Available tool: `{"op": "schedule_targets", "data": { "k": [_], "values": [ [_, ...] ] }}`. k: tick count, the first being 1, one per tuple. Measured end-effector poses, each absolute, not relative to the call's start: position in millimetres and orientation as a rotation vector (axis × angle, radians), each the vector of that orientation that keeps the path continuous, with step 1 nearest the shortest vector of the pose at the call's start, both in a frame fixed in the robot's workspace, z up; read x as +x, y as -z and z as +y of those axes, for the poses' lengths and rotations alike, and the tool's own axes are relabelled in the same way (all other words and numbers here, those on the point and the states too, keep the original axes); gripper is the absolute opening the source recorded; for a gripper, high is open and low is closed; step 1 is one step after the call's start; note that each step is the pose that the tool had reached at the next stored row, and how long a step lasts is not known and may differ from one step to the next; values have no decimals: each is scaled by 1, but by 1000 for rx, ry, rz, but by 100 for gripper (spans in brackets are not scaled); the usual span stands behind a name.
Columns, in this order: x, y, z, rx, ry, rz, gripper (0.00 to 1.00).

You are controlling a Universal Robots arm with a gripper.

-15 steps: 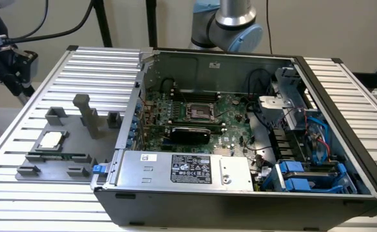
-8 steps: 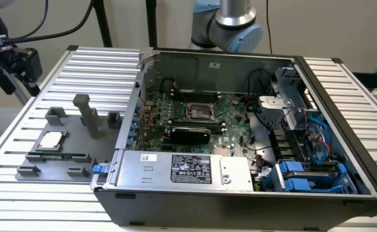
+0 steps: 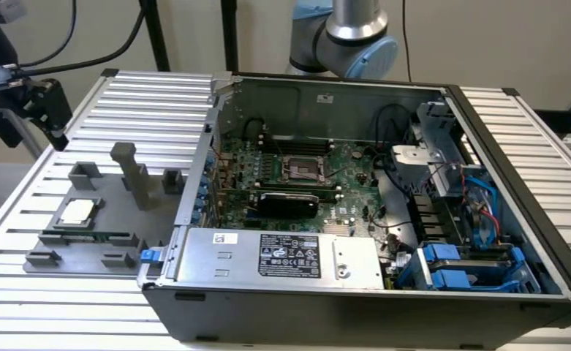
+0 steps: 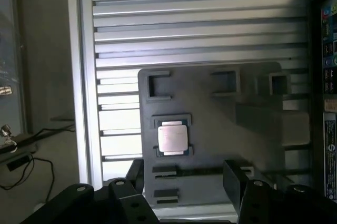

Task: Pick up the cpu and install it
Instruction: 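Pick up the cpu and move it towards the insertion slot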

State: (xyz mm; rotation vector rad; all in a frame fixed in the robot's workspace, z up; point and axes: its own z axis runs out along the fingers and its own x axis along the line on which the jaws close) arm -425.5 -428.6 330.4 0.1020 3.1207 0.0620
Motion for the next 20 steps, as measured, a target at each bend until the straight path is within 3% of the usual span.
{"op": "schedule_targets", "data": {
  "k": [20],
  "values": [
    [-426,-294,-428,17,-63,3123,71]
  ]
}}
